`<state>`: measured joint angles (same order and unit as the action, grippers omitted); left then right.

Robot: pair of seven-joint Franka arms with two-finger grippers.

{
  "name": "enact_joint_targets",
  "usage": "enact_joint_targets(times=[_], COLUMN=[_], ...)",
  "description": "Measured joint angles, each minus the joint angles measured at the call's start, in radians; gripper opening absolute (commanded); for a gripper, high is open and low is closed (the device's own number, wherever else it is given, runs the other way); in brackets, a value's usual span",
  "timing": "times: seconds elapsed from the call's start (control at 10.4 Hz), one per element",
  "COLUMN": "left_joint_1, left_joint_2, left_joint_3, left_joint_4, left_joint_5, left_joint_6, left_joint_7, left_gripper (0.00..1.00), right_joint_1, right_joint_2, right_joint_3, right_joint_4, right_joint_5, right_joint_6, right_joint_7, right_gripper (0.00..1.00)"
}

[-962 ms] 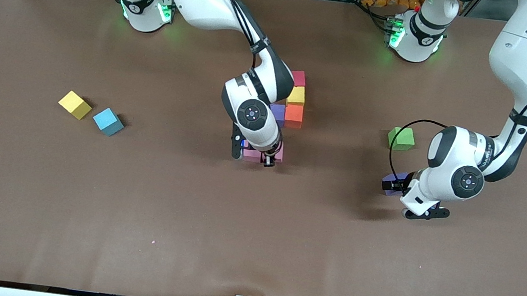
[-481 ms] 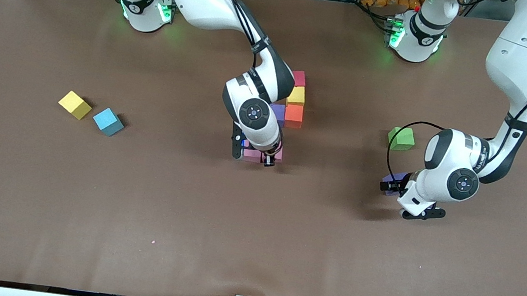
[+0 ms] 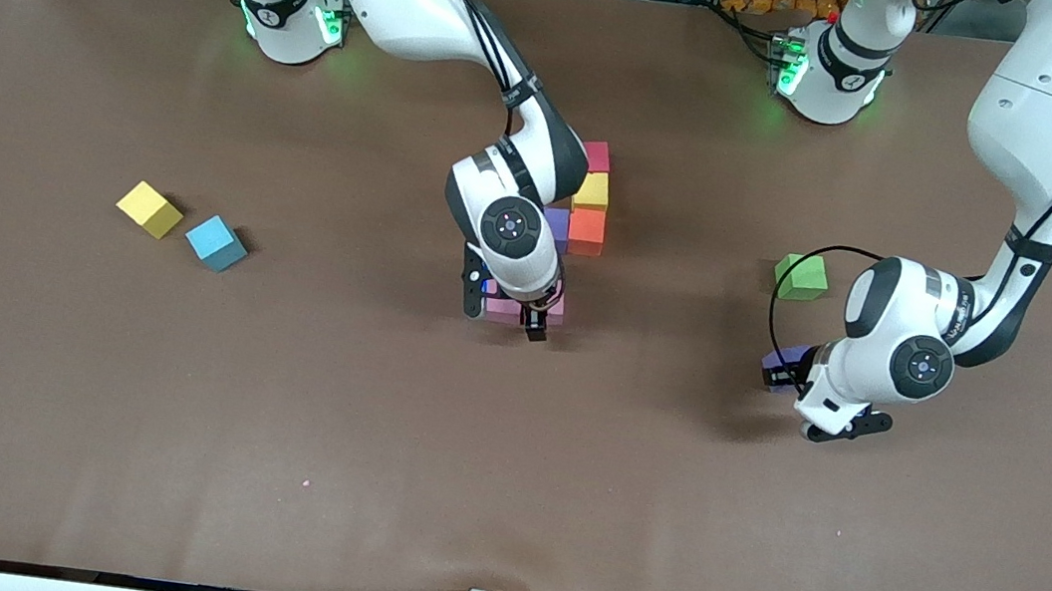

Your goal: Form number 2 with 11 blocks

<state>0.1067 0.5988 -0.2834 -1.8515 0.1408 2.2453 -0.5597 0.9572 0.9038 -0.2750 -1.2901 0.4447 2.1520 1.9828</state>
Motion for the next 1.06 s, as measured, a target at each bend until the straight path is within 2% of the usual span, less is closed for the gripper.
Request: enact_joint_targets(times=[0.58,0.67,1.06], left_joint_1=[-0.073,-0.094,-0.181], left_joint_2=[0.0,0.0,0.0], left_joint_3=[-0.016,-0.016,-0.017], left_joint_4=[0.02,0.021,0.028], left_joint_5=[0.0,0.0,0.0], left_joint_6=[0.001,0.001,0.001], left_joint_7=[-0.388,-0.461,-0.784], left_gripper=[0.42,0.38,0.36], right_joint_1=[0.0,0.0,-0.013], right_joint_2=[-0.009,-0.009,-0.018], right_joint_3=[-0.004,-0.007,-0.035], right_joint_4=[0.029,0.029,0.042], right_joint_5=[0.0,0.0,-0.02], right_joint_6=[-0.084,-0.095,-0.181], right_joint_7=[0.0,0.0,-0.055], right_gripper=[1.0,1.0,1.0])
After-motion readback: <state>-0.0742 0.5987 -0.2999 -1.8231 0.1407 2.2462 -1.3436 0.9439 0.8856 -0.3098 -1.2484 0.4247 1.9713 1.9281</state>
